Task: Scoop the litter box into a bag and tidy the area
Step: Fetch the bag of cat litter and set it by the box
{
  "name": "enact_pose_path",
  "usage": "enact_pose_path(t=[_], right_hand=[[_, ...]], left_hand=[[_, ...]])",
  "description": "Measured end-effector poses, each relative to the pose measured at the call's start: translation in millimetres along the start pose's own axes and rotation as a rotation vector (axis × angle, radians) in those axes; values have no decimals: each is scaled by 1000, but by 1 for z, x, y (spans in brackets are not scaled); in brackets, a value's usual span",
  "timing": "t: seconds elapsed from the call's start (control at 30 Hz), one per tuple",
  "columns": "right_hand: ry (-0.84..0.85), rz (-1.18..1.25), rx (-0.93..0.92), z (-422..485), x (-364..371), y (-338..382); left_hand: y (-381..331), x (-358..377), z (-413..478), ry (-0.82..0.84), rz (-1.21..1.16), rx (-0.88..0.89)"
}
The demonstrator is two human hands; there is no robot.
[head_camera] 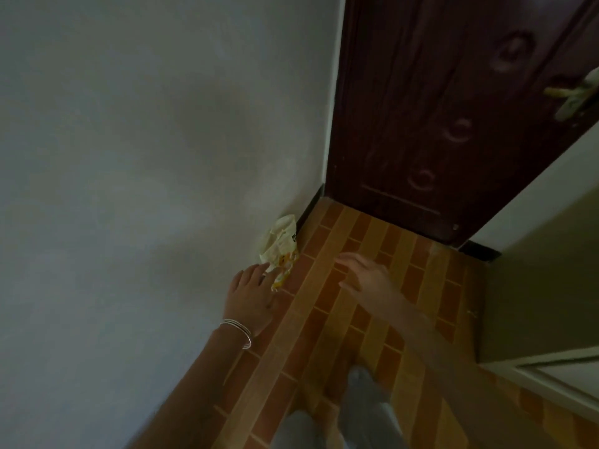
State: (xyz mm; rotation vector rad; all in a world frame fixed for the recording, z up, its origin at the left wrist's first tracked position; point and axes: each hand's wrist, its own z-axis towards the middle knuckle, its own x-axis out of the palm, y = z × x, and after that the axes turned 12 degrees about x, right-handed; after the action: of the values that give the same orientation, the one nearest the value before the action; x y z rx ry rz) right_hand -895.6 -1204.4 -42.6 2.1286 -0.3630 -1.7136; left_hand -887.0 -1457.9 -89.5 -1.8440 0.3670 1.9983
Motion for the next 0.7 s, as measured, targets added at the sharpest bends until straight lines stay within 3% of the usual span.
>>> enact_pose_path(t=[0.43,0.7], right_hand=[[190,-10,-201,176,-58,-60],[271,-67,-322,265,-68,-78]], left_hand=[[-31,17,158,-10,-135,-269],[-12,36,192,1,-77,-414]])
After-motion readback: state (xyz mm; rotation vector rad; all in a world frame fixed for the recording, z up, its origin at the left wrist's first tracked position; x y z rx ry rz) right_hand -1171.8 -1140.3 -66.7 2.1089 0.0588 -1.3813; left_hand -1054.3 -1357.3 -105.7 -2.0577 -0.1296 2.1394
